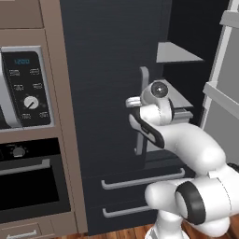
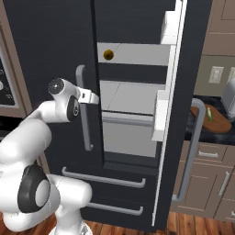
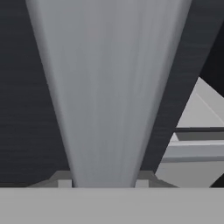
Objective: Retrieve a lemon from the fridge and place it on the cutting board with the fish.
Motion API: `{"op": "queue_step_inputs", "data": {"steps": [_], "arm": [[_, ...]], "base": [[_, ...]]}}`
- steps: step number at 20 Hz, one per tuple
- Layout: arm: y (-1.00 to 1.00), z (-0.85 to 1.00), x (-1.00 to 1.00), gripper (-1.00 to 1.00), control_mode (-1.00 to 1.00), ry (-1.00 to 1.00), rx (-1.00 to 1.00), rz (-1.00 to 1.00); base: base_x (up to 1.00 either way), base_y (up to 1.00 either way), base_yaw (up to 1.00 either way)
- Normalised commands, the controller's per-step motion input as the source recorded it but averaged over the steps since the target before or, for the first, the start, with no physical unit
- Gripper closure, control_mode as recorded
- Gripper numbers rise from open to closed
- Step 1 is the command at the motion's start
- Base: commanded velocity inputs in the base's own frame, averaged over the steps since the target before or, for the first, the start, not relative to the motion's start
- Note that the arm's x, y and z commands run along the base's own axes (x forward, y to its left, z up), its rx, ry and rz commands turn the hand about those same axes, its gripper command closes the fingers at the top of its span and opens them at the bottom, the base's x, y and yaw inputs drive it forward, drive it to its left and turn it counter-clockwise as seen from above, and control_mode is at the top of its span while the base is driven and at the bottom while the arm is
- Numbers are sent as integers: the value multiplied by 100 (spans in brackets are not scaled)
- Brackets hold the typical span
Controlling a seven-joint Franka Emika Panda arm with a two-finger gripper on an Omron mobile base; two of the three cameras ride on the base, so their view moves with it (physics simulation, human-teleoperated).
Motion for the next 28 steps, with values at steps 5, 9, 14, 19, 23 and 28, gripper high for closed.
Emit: {"op": "queue_step_inputs", "data": {"steps": [5,9,14,19,23,28], "arm": [[25,0,-37,100,-100,1,0,-22],[29,0,-44,100,-100,0,0,-25],[41,3,-31,100,-100,1,-7,-34],[38,7,-49,100,-100,1,-6,-30],[34,18,-67,100,-100,3,-1,-25],[38,12,-68,100,-100,3,0,-23]], "base": [[0,0,0],[0,0,0],[0,0,0],[0,0,0],[0,0,0],[0,0,0]]}}
